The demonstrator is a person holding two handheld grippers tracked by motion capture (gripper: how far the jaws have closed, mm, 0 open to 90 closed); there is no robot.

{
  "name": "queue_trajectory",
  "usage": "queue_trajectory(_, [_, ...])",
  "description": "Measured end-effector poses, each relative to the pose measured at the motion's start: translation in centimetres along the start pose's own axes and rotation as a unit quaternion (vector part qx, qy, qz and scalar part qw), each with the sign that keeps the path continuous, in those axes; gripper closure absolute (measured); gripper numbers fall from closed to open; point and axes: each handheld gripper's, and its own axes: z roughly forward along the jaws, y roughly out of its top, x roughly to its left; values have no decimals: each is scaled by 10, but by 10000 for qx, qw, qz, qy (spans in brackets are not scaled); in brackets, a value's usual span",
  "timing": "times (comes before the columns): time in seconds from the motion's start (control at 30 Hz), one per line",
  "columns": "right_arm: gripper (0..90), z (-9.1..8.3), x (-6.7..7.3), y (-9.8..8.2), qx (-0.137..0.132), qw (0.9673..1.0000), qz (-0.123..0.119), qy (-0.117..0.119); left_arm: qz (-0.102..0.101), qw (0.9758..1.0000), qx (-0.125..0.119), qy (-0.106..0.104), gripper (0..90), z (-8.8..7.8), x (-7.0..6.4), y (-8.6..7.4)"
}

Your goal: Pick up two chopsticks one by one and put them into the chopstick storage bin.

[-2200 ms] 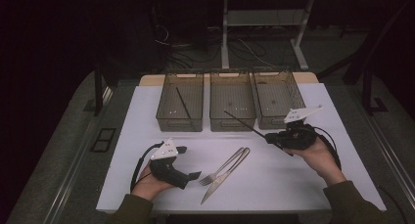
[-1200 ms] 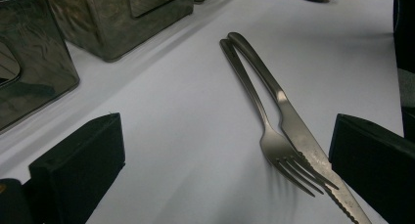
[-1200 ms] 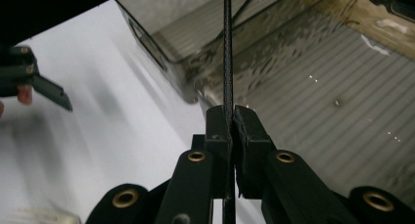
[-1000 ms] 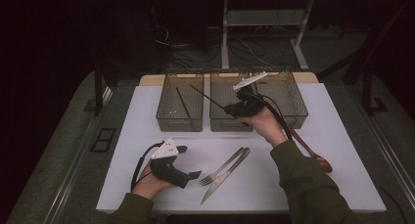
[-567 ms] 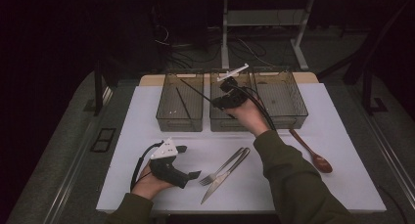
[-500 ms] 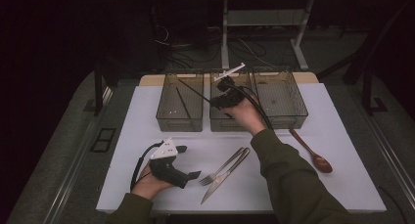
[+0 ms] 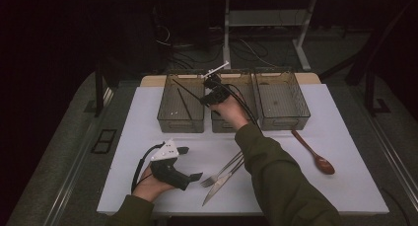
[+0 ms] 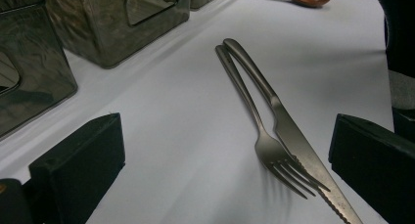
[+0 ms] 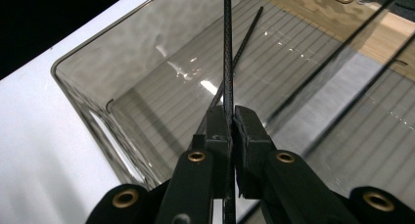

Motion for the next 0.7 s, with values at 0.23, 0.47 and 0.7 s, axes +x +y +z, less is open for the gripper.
queue_trajectory(0.23, [841, 14, 8, 8, 89, 9999, 15, -47, 9, 10000, 8, -12, 0, 0, 0, 0])
queue_trajectory(0.47, [838, 27, 15, 13, 197, 9997, -45, -137, 19, 10000, 14, -39, 0, 1, -1, 1])
queue_trajectory(0.7, [824, 34, 20, 13, 241, 9996, -76, -91, 29, 10000, 12, -48, 0, 1, -1, 1])
